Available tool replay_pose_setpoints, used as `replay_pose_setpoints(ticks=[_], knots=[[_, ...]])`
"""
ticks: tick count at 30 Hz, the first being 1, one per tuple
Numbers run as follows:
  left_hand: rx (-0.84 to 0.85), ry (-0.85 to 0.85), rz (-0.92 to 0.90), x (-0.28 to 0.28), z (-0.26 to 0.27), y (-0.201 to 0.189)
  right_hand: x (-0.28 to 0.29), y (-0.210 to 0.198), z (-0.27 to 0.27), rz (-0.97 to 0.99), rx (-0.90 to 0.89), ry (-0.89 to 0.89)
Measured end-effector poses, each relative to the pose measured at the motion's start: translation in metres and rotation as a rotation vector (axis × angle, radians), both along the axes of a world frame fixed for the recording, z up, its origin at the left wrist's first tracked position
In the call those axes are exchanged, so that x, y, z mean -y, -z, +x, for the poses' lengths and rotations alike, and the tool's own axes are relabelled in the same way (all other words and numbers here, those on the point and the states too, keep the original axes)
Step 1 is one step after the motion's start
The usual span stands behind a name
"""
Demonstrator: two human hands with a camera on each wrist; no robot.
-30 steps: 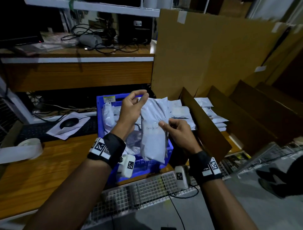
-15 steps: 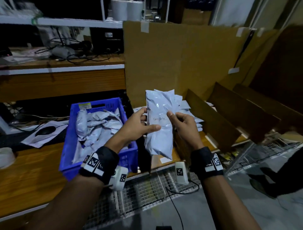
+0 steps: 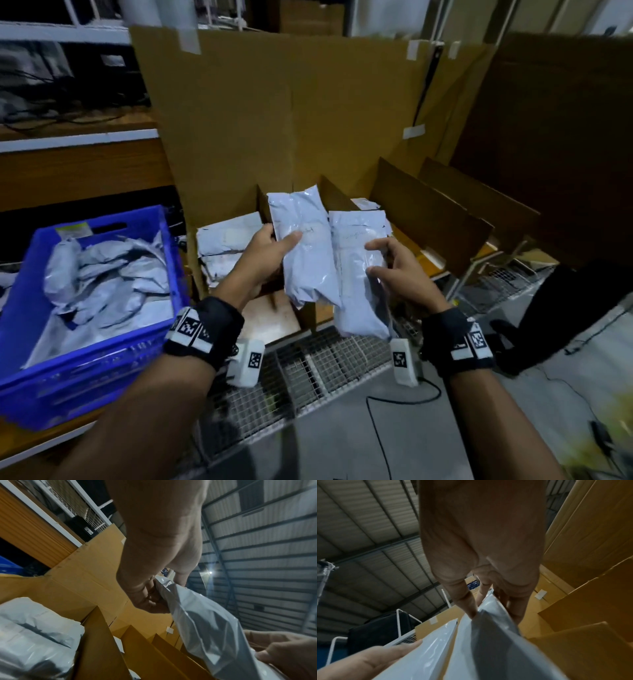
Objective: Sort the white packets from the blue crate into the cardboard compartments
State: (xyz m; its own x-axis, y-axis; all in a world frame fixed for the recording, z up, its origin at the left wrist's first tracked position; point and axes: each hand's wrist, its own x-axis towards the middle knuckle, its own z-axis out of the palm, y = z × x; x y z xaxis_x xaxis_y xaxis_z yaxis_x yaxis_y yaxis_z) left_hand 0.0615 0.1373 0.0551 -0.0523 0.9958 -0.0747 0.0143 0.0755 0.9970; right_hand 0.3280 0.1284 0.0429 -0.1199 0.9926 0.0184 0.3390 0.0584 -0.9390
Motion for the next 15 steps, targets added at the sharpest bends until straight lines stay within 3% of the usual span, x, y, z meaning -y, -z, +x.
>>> replay_pose_setpoints(ticks=[10, 15], knots=[[-0.138, 0.055, -0.069, -0.115, 0.046, 0.029, -0.073, 0.004, 0.059, -0.057, 0.051, 0.149], [-0.209, 0.156, -0.04, -0.185, 0.086, -0.002, -0.141, -0.013, 0.095, -0.054, 0.091, 0.179]])
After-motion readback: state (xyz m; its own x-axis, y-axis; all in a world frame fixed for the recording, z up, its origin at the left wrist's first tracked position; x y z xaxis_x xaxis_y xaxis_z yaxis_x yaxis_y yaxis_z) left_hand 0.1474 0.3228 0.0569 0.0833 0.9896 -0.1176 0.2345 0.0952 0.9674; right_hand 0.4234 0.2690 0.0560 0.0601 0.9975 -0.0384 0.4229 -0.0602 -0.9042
